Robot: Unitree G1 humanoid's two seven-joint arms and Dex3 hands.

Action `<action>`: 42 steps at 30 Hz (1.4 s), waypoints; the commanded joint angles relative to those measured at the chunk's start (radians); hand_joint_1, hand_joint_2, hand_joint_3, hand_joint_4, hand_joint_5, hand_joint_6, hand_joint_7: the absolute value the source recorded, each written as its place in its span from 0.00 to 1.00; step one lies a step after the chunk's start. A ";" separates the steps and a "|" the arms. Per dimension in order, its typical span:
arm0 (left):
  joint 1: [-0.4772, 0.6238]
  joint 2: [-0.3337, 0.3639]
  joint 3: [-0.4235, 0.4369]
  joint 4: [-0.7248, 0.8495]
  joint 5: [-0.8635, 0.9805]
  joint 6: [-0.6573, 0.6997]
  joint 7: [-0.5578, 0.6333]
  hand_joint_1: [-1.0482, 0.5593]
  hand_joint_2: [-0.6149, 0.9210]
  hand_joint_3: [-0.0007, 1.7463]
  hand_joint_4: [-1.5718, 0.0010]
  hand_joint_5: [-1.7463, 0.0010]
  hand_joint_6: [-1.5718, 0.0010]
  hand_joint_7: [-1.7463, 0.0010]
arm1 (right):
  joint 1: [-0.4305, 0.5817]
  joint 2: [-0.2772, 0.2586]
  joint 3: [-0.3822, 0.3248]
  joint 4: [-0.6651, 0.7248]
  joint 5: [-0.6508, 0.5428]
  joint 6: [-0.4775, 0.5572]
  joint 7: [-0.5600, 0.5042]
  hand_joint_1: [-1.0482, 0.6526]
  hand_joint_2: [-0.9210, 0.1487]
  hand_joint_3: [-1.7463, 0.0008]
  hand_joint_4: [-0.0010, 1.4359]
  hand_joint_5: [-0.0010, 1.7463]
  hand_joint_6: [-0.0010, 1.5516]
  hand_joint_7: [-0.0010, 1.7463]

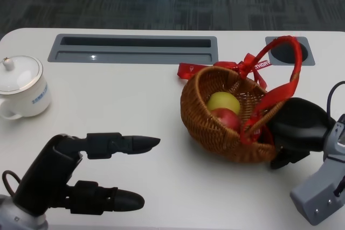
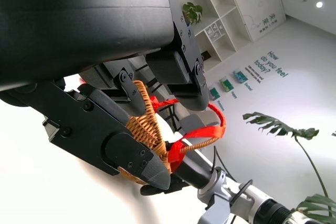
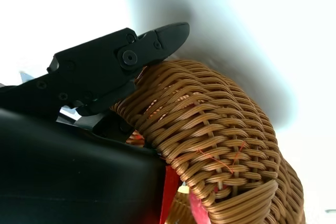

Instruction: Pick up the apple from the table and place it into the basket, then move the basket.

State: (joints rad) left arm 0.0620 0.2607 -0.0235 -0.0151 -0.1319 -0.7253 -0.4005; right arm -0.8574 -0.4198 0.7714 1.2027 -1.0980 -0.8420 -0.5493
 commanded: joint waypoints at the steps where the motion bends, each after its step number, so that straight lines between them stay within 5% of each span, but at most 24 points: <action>1: 0.007 -0.001 0.010 -0.007 0.003 0.002 0.011 0.42 0.86 0.00 0.36 0.99 0.42 1.00 | -0.009 0.017 0.053 0.009 -0.030 -0.016 -0.044 0.47 0.07 0.99 0.71 0.02 0.60 0.03; 21: -0.006 -0.026 0.016 0.016 0.008 -0.006 0.015 0.43 0.86 0.00 0.35 0.99 0.41 1.00 | -0.132 -0.020 0.092 -0.011 -0.034 -0.044 -0.128 0.44 0.06 1.00 0.76 0.01 0.63 0.01; 32: -0.001 -0.030 0.019 0.023 0.016 -0.020 0.019 0.41 0.87 0.00 0.35 1.00 0.41 1.00 | -0.199 -0.036 0.060 0.083 0.002 0.044 -0.003 0.45 0.04 1.00 0.78 0.01 0.65 0.01; 42: 0.005 -0.033 0.022 0.036 0.024 -0.047 0.024 0.40 0.87 0.00 0.34 1.00 0.40 1.00 | -0.238 -0.049 0.060 0.154 -0.008 0.240 0.132 0.51 0.11 1.00 0.75 0.01 0.62 0.00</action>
State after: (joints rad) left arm 0.0637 0.2238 -0.0173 0.0103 -0.1160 -0.7550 -0.3911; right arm -1.0513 -0.4465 0.8450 1.3498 -1.1298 -0.6388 -0.4306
